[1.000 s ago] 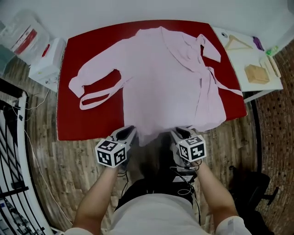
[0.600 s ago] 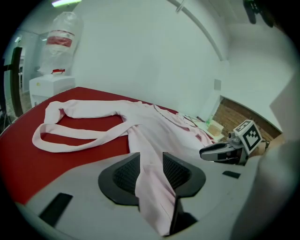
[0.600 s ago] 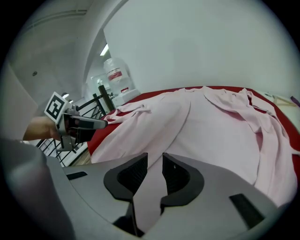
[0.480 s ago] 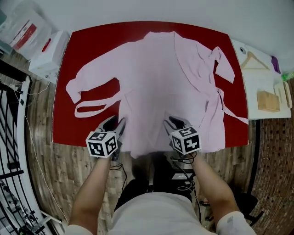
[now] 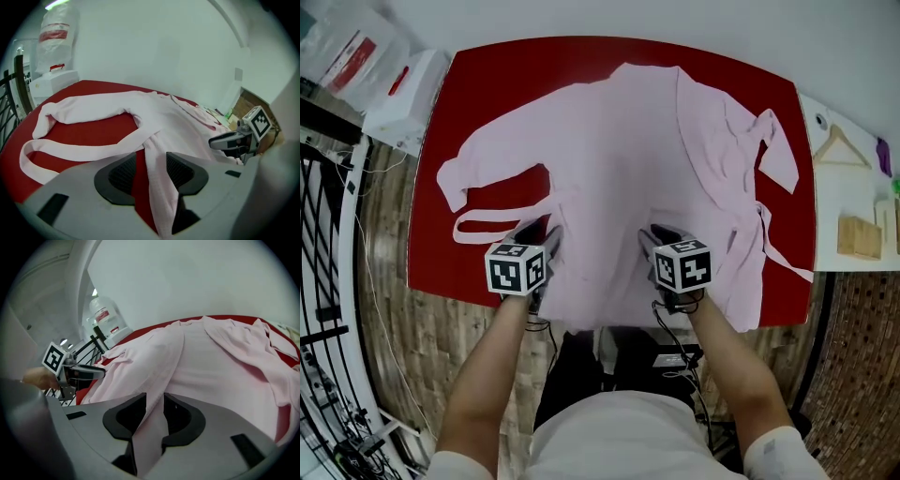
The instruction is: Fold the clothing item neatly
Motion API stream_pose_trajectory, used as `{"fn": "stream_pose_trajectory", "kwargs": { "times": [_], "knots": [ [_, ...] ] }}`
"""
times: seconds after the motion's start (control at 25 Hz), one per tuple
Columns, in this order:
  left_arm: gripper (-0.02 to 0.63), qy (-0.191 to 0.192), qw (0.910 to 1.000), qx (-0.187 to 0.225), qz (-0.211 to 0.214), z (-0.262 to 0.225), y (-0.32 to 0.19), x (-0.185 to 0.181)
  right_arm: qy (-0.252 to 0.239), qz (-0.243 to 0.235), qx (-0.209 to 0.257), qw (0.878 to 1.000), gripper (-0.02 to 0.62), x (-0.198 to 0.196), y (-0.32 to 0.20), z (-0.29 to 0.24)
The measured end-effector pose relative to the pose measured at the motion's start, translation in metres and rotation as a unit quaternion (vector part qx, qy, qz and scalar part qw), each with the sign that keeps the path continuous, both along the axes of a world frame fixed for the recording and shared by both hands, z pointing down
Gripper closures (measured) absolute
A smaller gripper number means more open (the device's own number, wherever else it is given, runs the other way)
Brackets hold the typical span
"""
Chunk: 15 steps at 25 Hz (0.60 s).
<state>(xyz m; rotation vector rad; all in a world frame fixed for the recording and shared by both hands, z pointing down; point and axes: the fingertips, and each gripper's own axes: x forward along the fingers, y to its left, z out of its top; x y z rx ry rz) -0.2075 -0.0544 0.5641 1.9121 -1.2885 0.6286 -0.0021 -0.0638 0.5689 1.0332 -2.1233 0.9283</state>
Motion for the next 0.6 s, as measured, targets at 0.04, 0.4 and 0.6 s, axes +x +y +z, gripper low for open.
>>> {"fn": "stream_pose_trajectory", "kwargs": {
  "times": [0.04,0.4,0.6],
  "knots": [
    [0.426,0.001,0.9999,-0.012,0.002,0.005,0.001,-0.001,0.001,0.005,-0.011,1.0,0.499,-0.001,0.002,0.004],
    [0.576,0.028,0.9982,-0.052,0.013,0.025,0.006,-0.013,0.047,0.038,-0.018,0.998,0.562,0.016,0.003,0.013],
    [0.581,0.044,0.9977,-0.046,0.023,0.024,0.007,-0.013,0.065,0.071,-0.002,0.995,0.578,0.046,0.003,0.01]
  ]
}}
